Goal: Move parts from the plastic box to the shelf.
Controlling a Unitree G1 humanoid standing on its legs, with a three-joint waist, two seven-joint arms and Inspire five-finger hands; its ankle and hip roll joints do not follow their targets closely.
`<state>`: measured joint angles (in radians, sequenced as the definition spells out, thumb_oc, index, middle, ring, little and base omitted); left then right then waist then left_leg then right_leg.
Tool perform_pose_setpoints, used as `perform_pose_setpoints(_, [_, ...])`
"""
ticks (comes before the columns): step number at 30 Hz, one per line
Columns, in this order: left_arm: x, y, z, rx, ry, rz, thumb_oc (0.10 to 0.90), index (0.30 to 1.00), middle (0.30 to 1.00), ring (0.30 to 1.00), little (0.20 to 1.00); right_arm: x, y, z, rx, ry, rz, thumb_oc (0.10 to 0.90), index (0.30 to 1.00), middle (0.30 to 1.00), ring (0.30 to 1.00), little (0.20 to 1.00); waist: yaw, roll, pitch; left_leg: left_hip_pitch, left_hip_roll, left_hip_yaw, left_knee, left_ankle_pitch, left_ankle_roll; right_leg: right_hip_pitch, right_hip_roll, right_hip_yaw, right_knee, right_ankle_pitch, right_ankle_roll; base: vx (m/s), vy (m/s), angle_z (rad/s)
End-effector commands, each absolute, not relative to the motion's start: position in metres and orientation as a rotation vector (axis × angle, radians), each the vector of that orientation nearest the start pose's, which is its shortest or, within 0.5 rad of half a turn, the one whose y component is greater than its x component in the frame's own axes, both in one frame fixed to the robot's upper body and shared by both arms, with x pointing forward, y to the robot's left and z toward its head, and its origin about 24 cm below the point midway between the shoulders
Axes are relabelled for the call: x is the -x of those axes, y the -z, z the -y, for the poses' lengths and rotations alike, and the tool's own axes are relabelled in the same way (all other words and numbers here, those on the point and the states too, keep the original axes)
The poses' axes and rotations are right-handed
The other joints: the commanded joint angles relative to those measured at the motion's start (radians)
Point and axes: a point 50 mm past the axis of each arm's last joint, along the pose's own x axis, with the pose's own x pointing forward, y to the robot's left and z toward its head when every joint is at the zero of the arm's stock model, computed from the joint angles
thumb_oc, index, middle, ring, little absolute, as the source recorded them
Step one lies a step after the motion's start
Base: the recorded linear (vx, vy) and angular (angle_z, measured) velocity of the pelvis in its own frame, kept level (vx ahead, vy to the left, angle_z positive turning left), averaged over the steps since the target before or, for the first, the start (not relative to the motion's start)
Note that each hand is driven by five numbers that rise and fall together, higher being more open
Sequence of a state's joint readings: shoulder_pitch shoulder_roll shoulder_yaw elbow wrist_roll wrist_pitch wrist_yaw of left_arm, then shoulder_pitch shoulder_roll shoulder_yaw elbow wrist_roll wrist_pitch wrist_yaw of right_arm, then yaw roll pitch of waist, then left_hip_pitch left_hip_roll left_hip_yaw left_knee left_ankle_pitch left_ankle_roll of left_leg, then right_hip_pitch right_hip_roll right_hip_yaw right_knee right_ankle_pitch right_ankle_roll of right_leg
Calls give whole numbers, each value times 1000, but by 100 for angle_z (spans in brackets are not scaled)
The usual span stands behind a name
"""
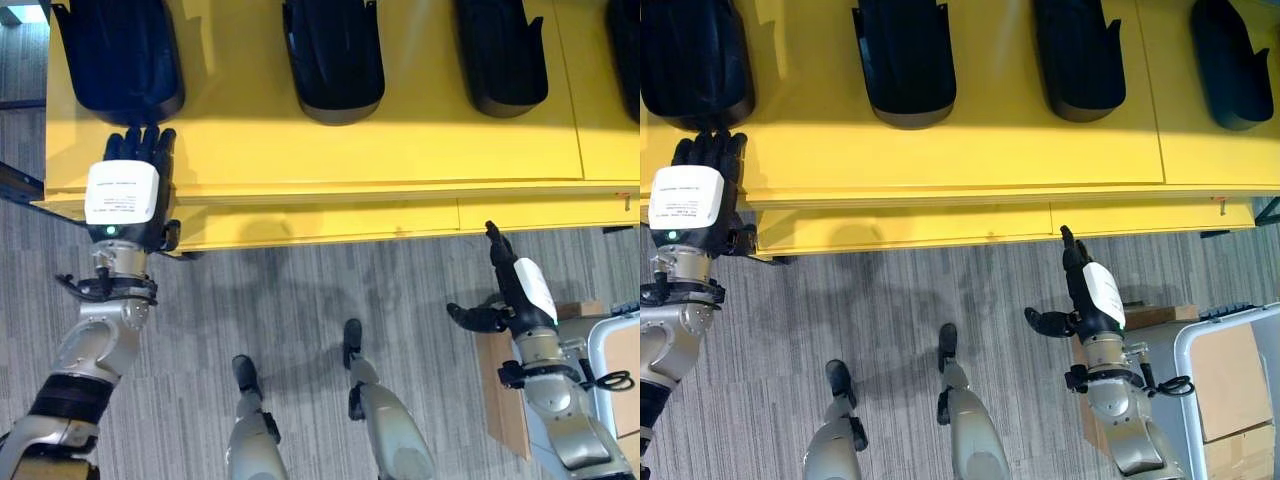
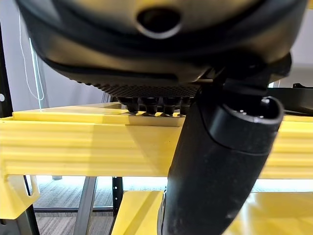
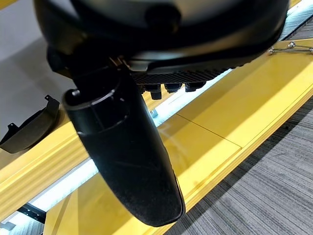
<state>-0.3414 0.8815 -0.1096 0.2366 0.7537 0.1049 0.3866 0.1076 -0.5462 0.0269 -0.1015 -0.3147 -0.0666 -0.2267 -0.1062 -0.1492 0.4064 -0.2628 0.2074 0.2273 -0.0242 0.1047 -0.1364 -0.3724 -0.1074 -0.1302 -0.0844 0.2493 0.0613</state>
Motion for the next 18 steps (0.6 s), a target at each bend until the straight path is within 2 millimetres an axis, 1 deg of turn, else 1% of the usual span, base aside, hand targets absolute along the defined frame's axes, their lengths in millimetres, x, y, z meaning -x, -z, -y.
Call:
perform_pose_setpoints(1, [-299, -203, -332, -1691, -615, 271, 900, 1000, 1000, 1000, 1000, -236, -116, 250, 913, 206, 331, 900, 1000, 1000, 1000, 1000, -20, -18, -23, -85, 1, -59, 113, -53, 54, 59, -86, -8, 141, -196, 86, 0, 0, 0])
perform_pose_setpoints(18, [-298, -207, -339, -1707, -638, 248, 900, 1000, 1000, 1000, 1000, -236, -117, 251, 924, 204, 331, 900, 1000, 1000, 1000, 1000, -18, -19, -19, -105, -2, -62, 134, -61, 56, 54, -89, -9, 142, -191, 87, -1, 2, 1])
